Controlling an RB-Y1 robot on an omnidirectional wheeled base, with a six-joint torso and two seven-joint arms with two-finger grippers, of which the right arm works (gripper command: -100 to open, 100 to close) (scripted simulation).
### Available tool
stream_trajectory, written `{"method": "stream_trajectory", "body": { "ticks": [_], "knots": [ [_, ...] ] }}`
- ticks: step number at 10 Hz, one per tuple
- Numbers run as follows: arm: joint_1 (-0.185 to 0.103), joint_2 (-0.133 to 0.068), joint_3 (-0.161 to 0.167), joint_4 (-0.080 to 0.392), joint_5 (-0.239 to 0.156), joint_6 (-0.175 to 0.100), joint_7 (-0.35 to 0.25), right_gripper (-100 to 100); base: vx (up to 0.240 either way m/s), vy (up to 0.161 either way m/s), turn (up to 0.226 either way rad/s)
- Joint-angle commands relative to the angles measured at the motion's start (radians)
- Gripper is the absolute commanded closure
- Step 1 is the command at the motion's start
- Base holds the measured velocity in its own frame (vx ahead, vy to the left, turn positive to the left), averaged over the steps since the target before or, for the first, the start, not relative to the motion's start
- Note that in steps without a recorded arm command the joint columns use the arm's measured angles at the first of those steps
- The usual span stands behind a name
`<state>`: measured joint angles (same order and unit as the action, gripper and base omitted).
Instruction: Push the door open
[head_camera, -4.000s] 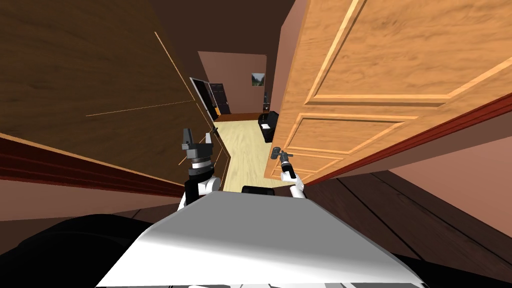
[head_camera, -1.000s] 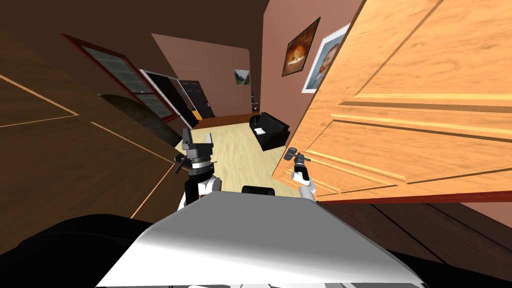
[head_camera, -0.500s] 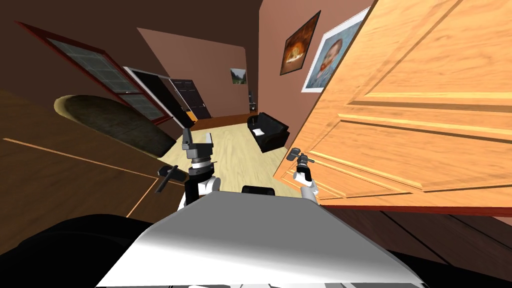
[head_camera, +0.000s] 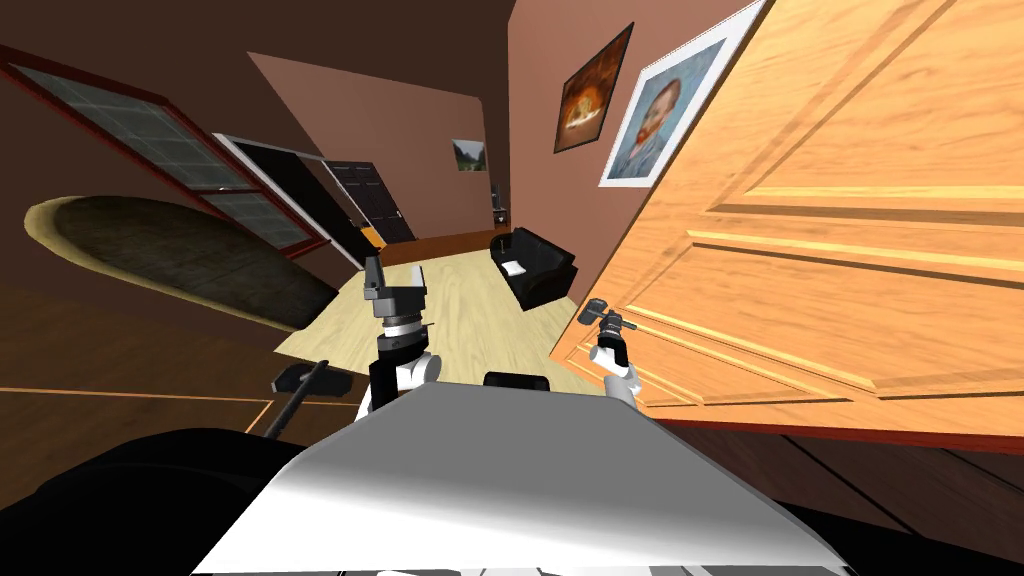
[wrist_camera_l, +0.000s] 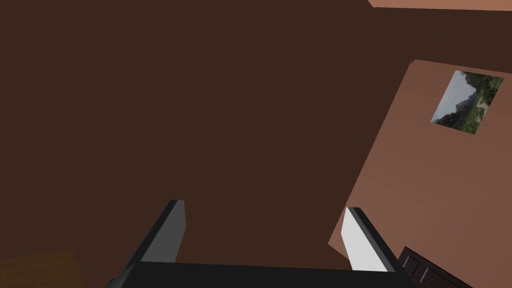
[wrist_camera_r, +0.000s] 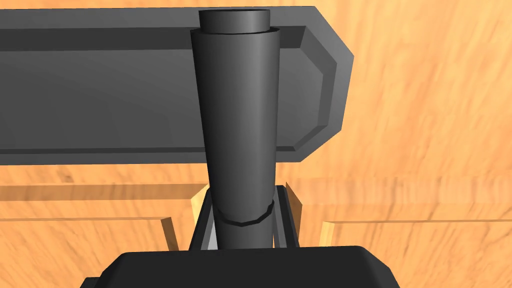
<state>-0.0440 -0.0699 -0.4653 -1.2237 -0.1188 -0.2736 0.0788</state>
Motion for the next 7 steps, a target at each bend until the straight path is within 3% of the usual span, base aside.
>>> {"method": "stream_trajectory", "body": {
  "ticks": [1,3,4,7],
  "knots": [
    [-0.005,-0.010,-0.022,0.004,-0.005,-0.004,0.000,100,0.187,0.057,-0.056],
    [-0.005,-0.003,-0.040,0.005,-0.007,-0.005,0.003,100,0.182,0.043,-0.059],
    [-0.003,-0.004,-0.034,0.012,-0.007,-0.006,0.002,100,0.081,0.016,-0.033],
    [0.004,-0.009,-0.082,0.000,-0.015,-0.005,0.011,100,0.188,0.011,-0.045]
  ]
}}
